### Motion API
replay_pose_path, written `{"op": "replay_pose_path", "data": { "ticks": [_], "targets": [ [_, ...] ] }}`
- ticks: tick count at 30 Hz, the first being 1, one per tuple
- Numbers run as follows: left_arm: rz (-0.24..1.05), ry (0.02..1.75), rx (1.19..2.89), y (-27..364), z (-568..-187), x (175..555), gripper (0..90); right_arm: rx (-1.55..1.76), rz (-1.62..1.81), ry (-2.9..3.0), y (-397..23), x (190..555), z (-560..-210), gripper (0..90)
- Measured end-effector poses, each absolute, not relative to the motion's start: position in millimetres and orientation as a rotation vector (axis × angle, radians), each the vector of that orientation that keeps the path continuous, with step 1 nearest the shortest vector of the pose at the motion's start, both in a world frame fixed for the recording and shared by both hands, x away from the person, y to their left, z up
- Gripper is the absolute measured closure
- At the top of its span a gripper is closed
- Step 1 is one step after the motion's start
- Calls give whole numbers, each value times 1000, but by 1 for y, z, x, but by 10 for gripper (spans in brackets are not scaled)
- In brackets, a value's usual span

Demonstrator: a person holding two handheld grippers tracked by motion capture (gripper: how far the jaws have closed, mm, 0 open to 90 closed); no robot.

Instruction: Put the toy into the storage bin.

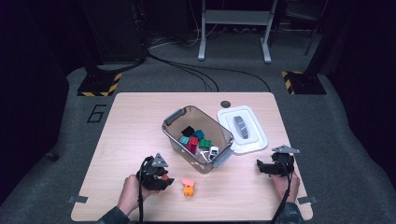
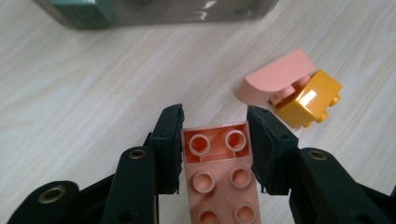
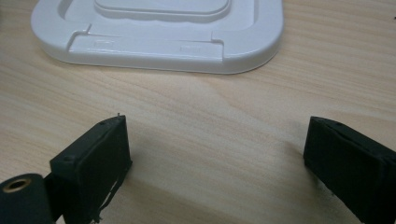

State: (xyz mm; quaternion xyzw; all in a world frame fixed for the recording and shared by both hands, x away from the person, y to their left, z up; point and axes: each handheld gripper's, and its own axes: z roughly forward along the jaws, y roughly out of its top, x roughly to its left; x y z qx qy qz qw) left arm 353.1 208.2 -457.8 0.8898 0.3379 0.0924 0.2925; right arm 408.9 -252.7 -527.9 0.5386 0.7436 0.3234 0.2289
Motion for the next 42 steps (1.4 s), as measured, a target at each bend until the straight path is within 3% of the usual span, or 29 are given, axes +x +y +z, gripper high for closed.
{"op": "replay_pose_path", "data": {
  "ticks": [42],
  "targets": [
    [434, 820, 2265, 201, -353, 420, 580, 1480, 889, 2047, -253, 409, -528, 64]
  ]
}}
